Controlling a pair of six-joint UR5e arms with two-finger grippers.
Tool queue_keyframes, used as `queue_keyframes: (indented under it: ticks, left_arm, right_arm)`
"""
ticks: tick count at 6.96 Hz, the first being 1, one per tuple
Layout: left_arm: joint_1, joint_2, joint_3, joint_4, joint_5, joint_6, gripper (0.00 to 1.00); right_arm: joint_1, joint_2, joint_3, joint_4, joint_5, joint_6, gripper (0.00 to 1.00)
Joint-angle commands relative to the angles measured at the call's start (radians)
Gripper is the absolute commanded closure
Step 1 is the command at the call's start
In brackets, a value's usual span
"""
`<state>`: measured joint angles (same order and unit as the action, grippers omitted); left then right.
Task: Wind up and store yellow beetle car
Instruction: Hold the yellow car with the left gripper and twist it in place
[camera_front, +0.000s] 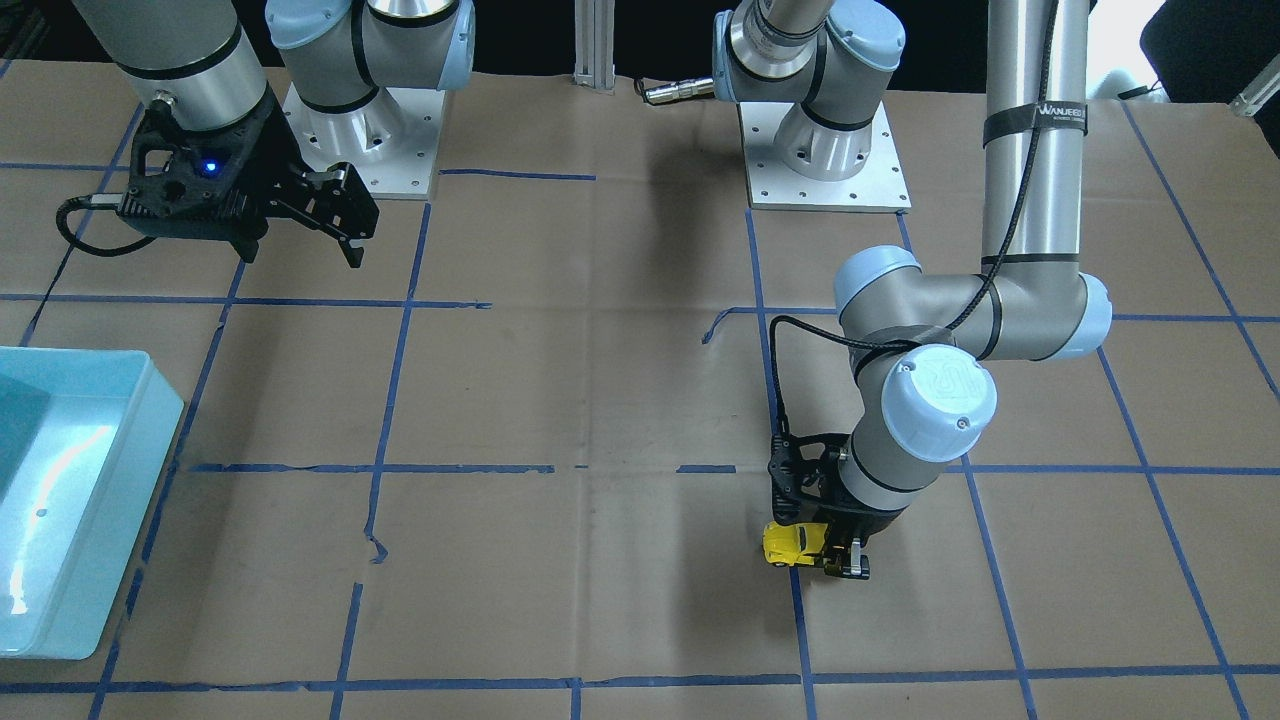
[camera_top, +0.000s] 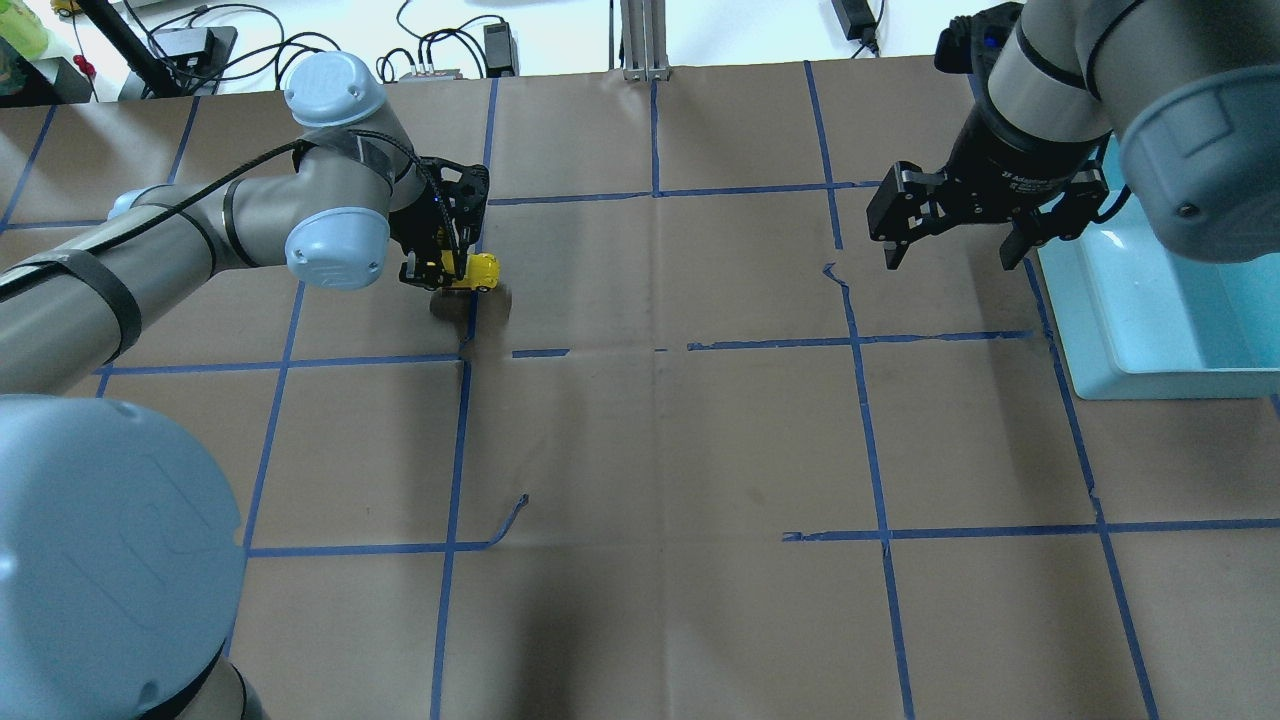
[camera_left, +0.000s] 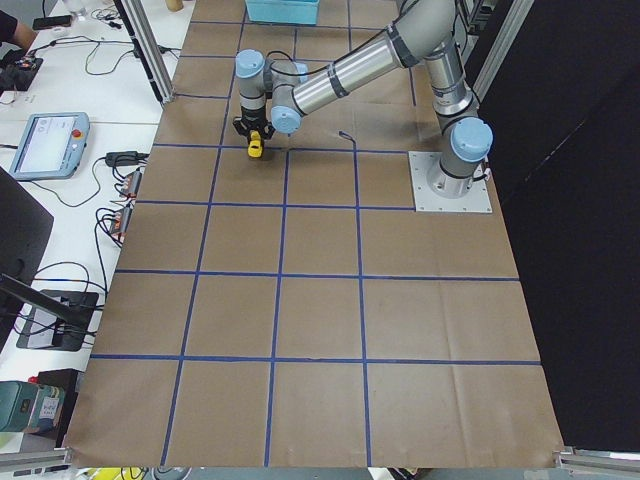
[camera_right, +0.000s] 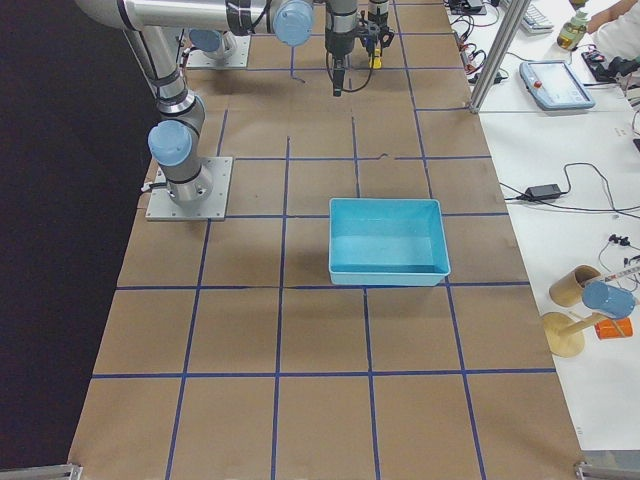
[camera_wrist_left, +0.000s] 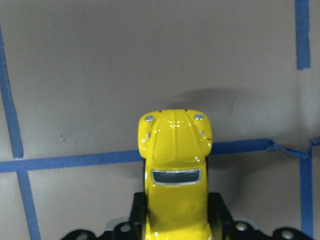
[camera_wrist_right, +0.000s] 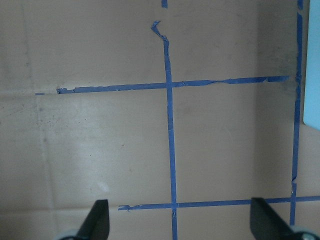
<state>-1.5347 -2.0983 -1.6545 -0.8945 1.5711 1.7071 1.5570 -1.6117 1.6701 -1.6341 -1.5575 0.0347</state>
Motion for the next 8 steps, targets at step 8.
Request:
queue_keyframes:
  ticks: [8]
  left_arm:
    - [0.041,-0.034,-0.004,0.002,0.006,0.011,0.90]
  right_arm:
    - [0.000,0.006,-0.001,-0.001,0.004,0.001,0.00]
